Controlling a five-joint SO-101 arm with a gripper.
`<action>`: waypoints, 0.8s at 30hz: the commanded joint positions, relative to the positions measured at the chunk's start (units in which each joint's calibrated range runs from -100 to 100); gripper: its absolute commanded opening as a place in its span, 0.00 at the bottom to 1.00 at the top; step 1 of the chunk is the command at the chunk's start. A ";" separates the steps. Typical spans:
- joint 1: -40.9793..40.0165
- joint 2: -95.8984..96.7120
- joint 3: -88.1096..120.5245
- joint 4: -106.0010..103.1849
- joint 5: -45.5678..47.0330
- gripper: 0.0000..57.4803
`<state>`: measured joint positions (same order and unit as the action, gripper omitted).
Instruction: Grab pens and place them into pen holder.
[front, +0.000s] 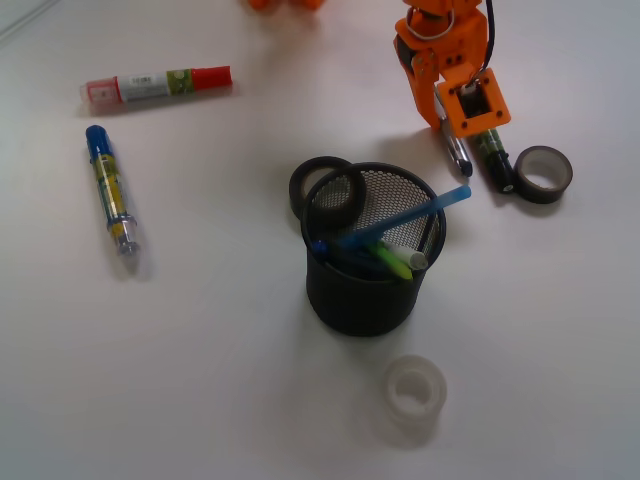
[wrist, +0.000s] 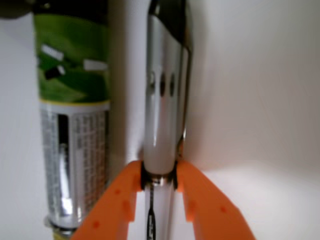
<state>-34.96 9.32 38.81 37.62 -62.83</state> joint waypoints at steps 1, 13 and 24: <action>3.37 -1.20 0.50 0.26 1.90 0.01; 15.26 -32.74 -2.76 2.62 6.35 0.01; 23.26 -32.65 -24.23 -20.48 11.18 0.01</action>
<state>-13.43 -24.65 19.23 26.13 -52.04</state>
